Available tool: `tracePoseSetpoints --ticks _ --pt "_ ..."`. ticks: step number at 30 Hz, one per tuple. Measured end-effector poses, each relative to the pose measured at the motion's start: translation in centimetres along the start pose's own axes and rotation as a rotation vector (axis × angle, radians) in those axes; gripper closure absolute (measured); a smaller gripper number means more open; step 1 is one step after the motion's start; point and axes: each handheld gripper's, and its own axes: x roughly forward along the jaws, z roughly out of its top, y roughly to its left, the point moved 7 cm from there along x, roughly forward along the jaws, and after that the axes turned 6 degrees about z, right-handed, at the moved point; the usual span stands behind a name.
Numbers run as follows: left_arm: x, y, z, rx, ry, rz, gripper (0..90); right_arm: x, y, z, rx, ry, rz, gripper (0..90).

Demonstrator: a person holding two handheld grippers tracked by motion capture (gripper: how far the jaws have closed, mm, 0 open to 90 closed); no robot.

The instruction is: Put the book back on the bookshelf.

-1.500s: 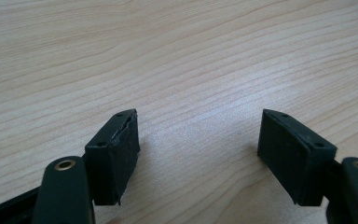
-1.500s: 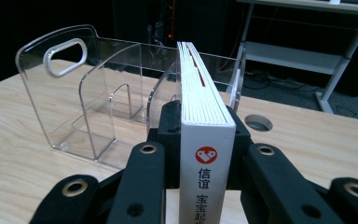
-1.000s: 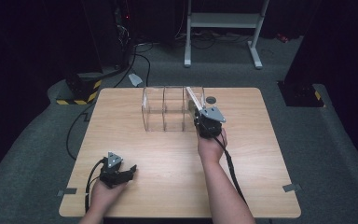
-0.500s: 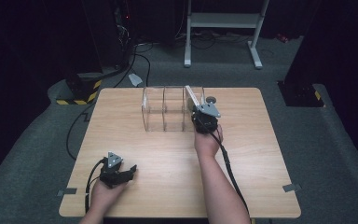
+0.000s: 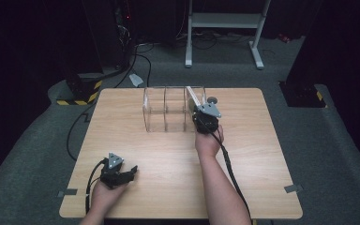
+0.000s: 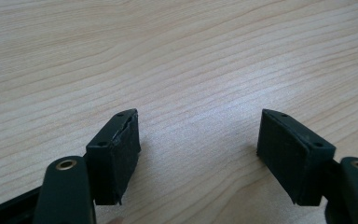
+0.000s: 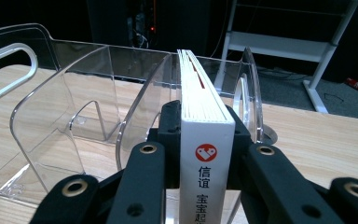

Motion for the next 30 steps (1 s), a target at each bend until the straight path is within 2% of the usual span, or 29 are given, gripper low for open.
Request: tracePoseSetpoints --ticks 5,18,20,25,30 --pt "0.0 0.0 0.0 0.002 0.0 -0.002 29.6 -0.1 0.1 -0.3 -0.005 0.009 -0.009 75.1" --pt "0.0 -0.1 0.0 0.003 0.002 -0.006 29.6 -1.2 0.2 -1.3 0.019 0.008 0.01 74.3" --pt "0.0 -0.1 0.0 0.003 0.001 -0.006 29.6 -1.5 0.4 -1.6 0.024 0.018 0.02 74.2" --pt "0.0 -0.1 0.0 0.003 0.001 -0.006 29.6 -1.8 0.8 -2.1 0.002 0.038 0.025 74.0" --pt "0.0 -0.1 0.0 0.004 0.001 -0.006 29.6 -2.0 0.8 -2.5 0.009 0.05 0.023 73.6"
